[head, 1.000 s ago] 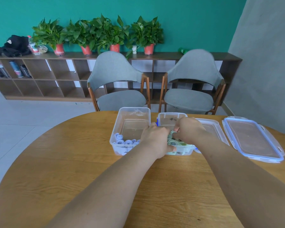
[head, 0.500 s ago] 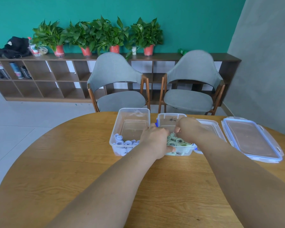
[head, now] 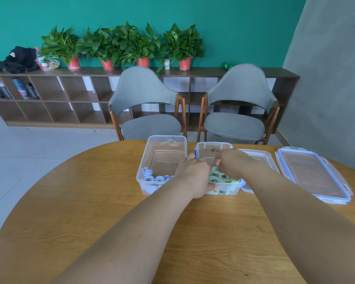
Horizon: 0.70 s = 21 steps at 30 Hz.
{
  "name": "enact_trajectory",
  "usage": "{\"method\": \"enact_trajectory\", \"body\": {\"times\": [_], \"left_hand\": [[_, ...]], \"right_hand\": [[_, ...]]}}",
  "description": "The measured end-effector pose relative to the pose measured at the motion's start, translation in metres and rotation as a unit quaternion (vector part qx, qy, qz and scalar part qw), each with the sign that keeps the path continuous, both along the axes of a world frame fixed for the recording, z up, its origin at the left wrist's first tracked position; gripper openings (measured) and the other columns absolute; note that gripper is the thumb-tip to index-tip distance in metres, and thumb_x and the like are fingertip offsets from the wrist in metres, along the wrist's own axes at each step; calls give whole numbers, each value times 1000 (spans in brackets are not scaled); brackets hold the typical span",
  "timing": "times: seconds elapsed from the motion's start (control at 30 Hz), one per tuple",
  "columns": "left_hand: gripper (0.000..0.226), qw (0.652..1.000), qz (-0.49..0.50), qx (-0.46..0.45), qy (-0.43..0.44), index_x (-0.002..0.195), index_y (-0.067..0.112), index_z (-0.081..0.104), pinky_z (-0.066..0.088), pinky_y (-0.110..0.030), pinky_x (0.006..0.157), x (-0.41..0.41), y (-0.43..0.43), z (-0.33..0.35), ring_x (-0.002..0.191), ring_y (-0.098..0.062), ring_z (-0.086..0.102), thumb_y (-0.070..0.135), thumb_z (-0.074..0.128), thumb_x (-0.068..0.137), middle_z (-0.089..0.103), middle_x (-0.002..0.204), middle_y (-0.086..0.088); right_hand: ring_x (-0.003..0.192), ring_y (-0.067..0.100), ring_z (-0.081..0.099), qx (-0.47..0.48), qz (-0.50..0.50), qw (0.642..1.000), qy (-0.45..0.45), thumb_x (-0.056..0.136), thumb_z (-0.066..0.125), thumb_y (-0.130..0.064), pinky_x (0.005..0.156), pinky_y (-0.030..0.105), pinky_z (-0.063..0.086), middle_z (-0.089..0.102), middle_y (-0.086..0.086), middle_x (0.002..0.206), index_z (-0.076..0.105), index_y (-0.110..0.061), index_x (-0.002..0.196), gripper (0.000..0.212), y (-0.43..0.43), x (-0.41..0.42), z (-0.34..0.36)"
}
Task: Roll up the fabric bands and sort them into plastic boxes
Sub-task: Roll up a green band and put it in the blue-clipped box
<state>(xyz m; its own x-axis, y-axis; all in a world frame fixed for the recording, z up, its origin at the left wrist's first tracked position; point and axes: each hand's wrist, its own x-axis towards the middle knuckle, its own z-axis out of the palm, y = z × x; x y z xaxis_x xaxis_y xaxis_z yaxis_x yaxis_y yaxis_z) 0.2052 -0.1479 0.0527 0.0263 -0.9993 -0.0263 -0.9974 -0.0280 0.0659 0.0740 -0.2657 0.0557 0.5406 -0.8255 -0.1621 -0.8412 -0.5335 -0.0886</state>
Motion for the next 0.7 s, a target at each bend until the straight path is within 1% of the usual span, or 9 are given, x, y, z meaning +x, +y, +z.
{"method": "enact_trajectory", "body": {"times": [0.07, 0.13, 0.2, 0.27, 0.33, 0.5, 0.6, 0.7], "left_hand": [[59, 1000, -6, 2, -2, 128, 21, 69, 40, -39, 97, 0, 0, 1, 115, -24, 43, 66, 66, 90, 62, 119, 3], [59, 1000, -11, 2, -2, 128, 22, 69, 40, -40, 97, 1, 0, 2, 115, -24, 43, 66, 66, 90, 61, 119, 3], [58, 1000, -15, 4, -3, 127, 22, 70, 41, -39, 96, 2, -1, 2, 114, -24, 42, 66, 66, 90, 61, 120, 3], [57, 1000, -19, 5, 7, 128, 23, 70, 43, -40, 98, 4, -1, 3, 116, -24, 41, 66, 68, 89, 61, 121, 4], [58, 1000, -23, -2, 20, 130, 24, 70, 44, -41, 100, 5, -2, 4, 118, -23, 41, 65, 69, 88, 60, 124, 4], [61, 999, -27, -5, 19, 133, 24, 68, 44, -42, 100, 7, -3, 8, 124, -26, 41, 66, 69, 88, 60, 129, 4], [65, 999, -24, -7, 25, 137, 24, 66, 43, -43, 105, 8, -2, 11, 128, -26, 40, 65, 70, 87, 59, 134, 4], [65, 999, -24, -12, 27, 138, 25, 65, 42, -45, 108, 9, 1, 14, 131, -26, 40, 65, 71, 86, 58, 136, 3]], "right_hand": [[96, 28, 66, -4, 7, 1000, 12, 103, 59, -25, 67, 30, 47, 60, 6, 116, 68, -30, 128, 28, -2, 0, 0], [91, 28, 66, -6, 6, 1000, 20, 104, 56, -24, 64, 30, 47, 56, 6, 110, 67, -31, 130, 29, -1, 1, 0], [91, 28, 66, -7, 7, 1000, 22, 103, 55, -20, 64, 30, 49, 57, 7, 112, 66, -32, 131, 32, -2, 2, -1], [93, 28, 67, -9, 11, 1000, 21, 101, 55, -14, 67, 31, 53, 60, 7, 119, 67, -33, 130, 36, -4, 2, -2], [97, 27, 67, -11, 14, 1000, 22, 99, 55, -10, 73, 33, 58, 62, 5, 124, 68, -33, 129, 41, -5, 1, -2], [105, 26, 65, -14, 17, 999, 30, 96, 56, 0, 72, 29, 50, 61, 5, 128, 65, -29, 136, 51, -7, 0, 1], [107, 25, 64, -17, 8, 1000, 23, 93, 57, 2, 75, 30, 52, 62, 4, 129, 64, -28, 139, 55, -8, -2, 2], [109, 24, 63, -14, -5, 1000, 20, 92, 61, -1, 83, 33, 57, 61, 3, 131, 61, -30, 140, 56, -6, -3, 7]]}}
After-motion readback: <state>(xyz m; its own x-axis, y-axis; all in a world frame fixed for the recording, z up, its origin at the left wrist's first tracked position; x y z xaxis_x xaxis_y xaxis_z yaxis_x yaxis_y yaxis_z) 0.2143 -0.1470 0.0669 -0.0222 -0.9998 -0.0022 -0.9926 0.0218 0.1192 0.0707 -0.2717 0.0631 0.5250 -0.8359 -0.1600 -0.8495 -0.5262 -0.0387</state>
